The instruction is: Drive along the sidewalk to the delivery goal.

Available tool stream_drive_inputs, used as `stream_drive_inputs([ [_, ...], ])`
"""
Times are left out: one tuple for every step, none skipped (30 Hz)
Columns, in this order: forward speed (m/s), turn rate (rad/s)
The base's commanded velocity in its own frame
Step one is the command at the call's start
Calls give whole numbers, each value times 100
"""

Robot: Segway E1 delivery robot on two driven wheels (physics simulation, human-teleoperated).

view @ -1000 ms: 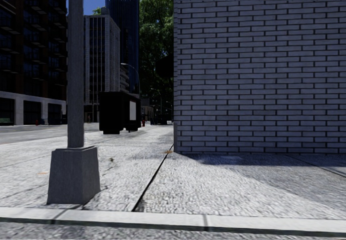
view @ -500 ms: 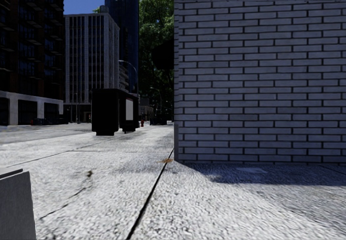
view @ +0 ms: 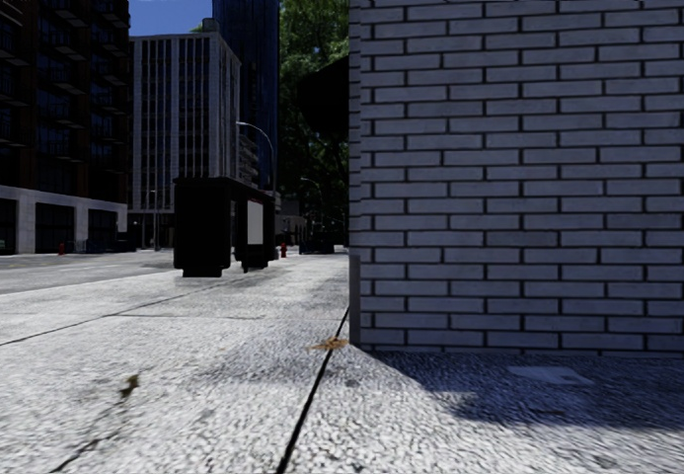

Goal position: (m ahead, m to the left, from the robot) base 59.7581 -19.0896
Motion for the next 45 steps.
stream_drive_inputs([
  [110,33],
  [110,33],
  [110,33],
  [110,33],
  [110,33],
  [110,33],
  [110,33],
  [110,33],
  [110,33],
  [111,33],
  [113,33],
  [116,33],
  [116,33],
  [122,33],
  [125,34],
  [126,36],
  [126,36],
  [127,36],
  [127,36],
  [128,37],
  [128,38],
  [128,38],
  [129,44],
  [129,46],
  [131,47],
  [131,47],
  [131,47],
  [132,47],
  [132,47],
  [132,47],
  [132,47],
  [134,47],
  [146,47],
  [200,36],
  [200,0],
  [200,0],
  [200,0],
  [200,0],
  [200,0],
  [200,0],
  [200,0],
  [200,0],
  [200,0],
  [200,0],
  [200,0],
])
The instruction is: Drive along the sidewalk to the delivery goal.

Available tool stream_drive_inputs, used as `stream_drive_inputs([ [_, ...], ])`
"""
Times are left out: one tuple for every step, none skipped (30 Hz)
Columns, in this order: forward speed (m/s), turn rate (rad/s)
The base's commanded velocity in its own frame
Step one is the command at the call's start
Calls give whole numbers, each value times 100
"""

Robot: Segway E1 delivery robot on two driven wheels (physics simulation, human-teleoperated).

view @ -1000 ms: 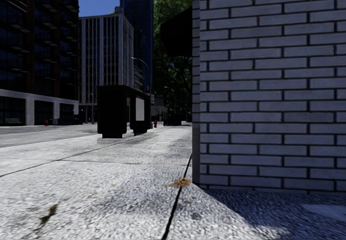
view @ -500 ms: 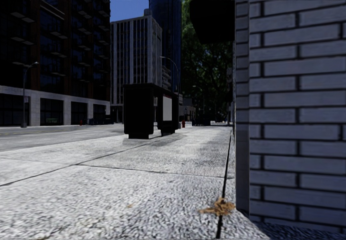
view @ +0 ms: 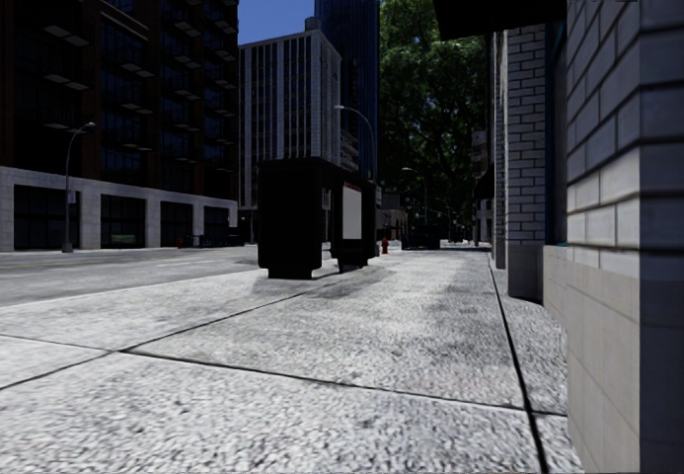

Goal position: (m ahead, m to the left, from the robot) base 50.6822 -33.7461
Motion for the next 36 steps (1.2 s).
stream_drive_inputs([
  [200,0],
  [200,0],
  [200,0],
  [200,0],
  [200,0],
  [200,0],
  [200,0],
  [200,0],
  [200,0],
  [200,0],
  [200,0],
  [200,0],
  [200,0],
  [200,0],
  [200,-8],
  [200,-19],
  [200,-22],
  [200,-23],
  [200,-23],
  [200,-23],
  [200,-23],
  [200,-24],
  [200,-32],
  [200,-32],
  [200,-36],
  [200,-38],
  [200,-38],
  [200,-38],
  [200,-38],
  [200,-38],
  [200,-38],
  [200,-38],
  [200,-38],
  [200,-38],
  [200,-38],
  [200,-38],
])
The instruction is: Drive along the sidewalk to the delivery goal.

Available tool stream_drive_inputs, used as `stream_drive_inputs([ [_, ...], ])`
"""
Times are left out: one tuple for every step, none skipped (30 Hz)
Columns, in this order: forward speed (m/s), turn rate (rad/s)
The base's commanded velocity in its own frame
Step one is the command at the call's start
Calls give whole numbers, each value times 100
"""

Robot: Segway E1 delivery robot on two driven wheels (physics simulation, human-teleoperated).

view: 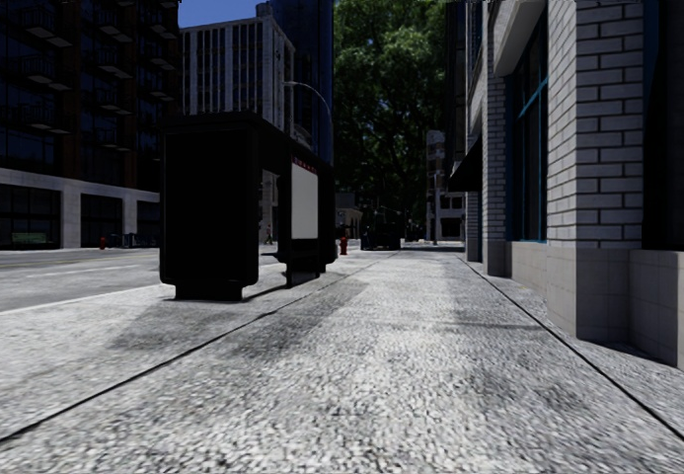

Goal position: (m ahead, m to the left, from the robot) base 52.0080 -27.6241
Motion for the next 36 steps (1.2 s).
stream_drive_inputs([
  [200,-38],
  [200,-38],
  [200,-38],
  [200,-38],
  [200,-38],
  [200,-38],
  [200,-38],
  [200,-38],
  [200,-38],
  [200,-38],
  [200,-38],
  [200,-38],
  [200,-38],
  [200,-38],
  [200,-38],
  [200,-38],
  [200,-38],
  [200,-38],
  [200,-38],
  [200,-38],
  [200,-38],
  [200,-38],
  [200,-38],
  [200,-38],
  [200,-38],
  [200,-37],
  [200,-32],
  [200,-32],
  [200,-29],
  [200,-5],
  [200,0],
  [200,0],
  [200,0],
  [200,0],
  [200,0],
  [200,0],
])
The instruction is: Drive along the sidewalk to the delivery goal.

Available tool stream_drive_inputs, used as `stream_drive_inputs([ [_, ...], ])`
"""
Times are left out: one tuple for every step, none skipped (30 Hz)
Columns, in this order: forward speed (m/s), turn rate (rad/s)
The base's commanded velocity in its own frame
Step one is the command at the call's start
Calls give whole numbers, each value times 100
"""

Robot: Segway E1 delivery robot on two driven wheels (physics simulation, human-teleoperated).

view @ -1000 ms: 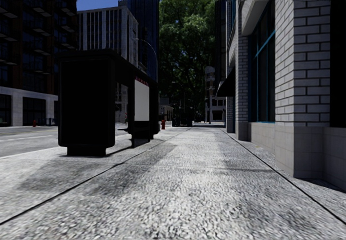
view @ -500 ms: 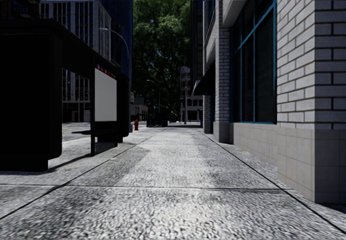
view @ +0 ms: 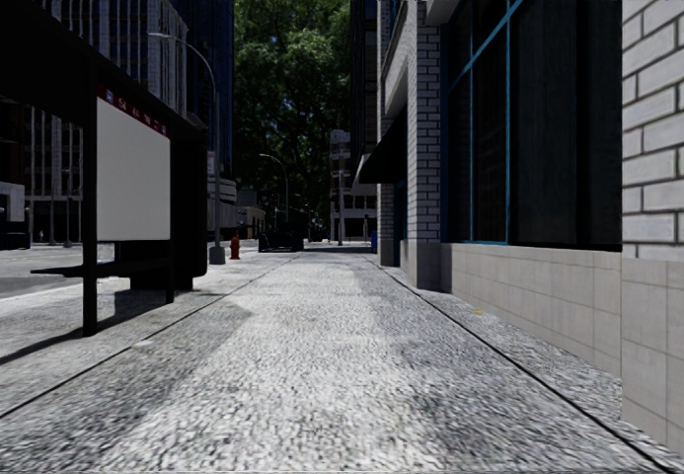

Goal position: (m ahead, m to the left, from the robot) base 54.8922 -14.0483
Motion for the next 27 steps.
stream_drive_inputs([
  [200,0],
  [200,0],
  [200,0],
  [200,0],
  [200,0],
  [200,0],
  [200,0],
  [200,0],
  [200,0],
  [200,0],
  [200,0],
  [200,0],
  [200,0],
  [200,0],
  [200,0],
  [200,0],
  [200,0],
  [200,0],
  [200,0],
  [200,0],
  [200,0],
  [200,0],
  [200,0],
  [200,0],
  [200,0],
  [200,0],
  [200,0],
])
